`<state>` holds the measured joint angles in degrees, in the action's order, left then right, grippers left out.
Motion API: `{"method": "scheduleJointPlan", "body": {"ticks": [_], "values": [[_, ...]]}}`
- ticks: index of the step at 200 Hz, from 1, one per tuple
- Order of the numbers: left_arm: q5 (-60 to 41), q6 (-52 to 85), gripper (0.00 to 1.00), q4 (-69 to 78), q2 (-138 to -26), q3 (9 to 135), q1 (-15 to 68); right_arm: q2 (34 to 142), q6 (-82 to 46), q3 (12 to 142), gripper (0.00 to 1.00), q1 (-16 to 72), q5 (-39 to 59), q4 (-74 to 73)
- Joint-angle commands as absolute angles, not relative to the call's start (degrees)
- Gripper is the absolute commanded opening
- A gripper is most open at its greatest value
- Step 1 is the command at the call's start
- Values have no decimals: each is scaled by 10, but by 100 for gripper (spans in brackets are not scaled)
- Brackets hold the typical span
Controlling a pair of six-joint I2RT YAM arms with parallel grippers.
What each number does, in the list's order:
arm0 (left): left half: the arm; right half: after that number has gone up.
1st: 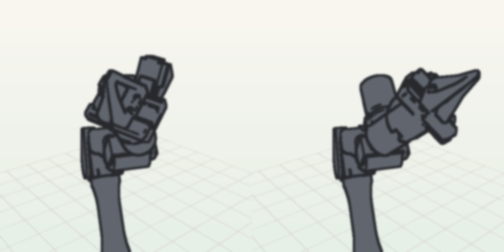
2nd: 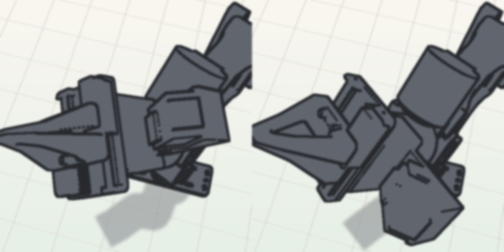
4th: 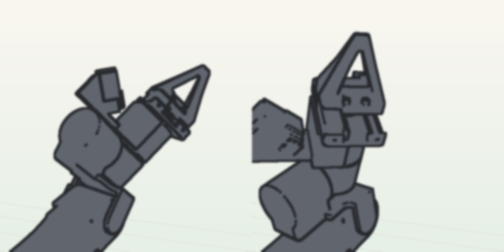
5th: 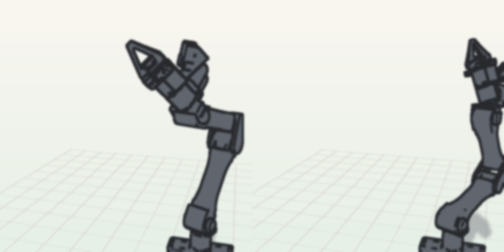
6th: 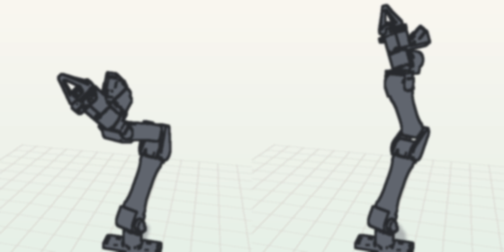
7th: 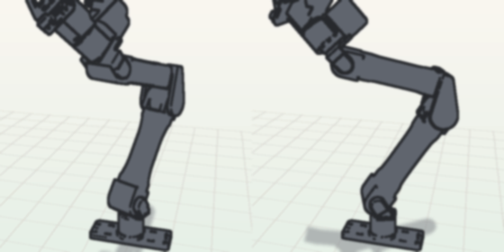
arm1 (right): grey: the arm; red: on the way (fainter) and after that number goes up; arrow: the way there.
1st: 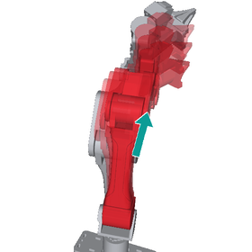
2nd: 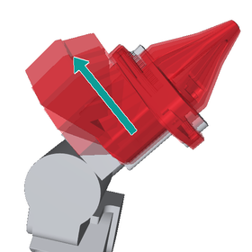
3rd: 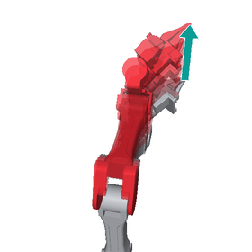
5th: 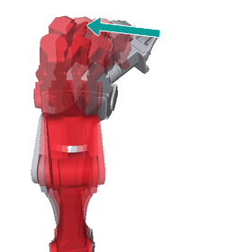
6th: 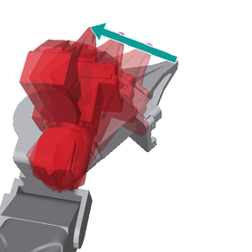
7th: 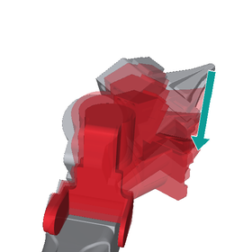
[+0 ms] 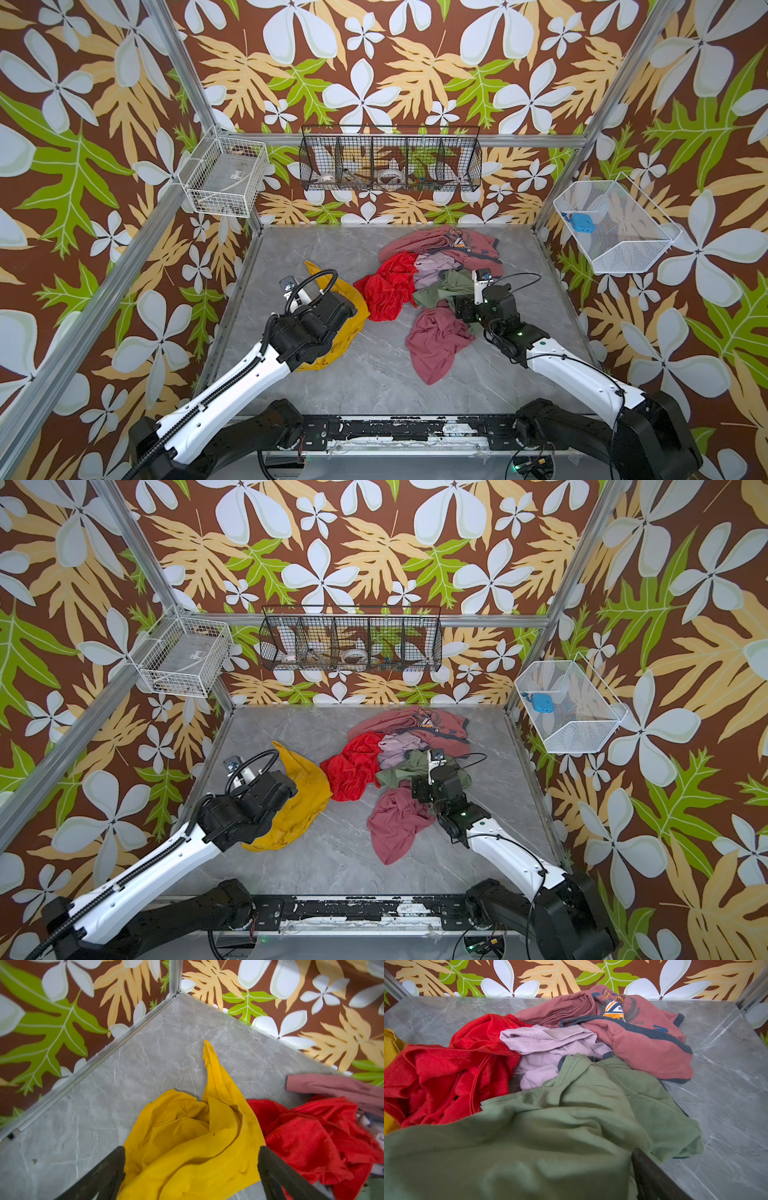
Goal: Pick out a specific cloth from the pile
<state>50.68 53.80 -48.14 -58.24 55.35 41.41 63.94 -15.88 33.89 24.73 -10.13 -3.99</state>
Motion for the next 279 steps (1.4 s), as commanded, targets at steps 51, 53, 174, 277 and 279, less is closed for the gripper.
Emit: {"method": "scheduleJointPlan", "body": {"ticks": [51,53,174,277,279], "values": [[279,169,100,-367,-662,552,389,646,-137,353,84,248,-107,-22],[275,170,100,-371,-665,552,389,646,-136,353,84,247,-107,-22],[186,230,100,-409,-905,534,352,614,-111,355,87,225,-103,-5],[149,273,29,-309,-946,461,318,585,-61,406,83,226,-98,36],[152,273,27,-310,-942,461,316,584,-59,409,82,227,-95,35]]}}
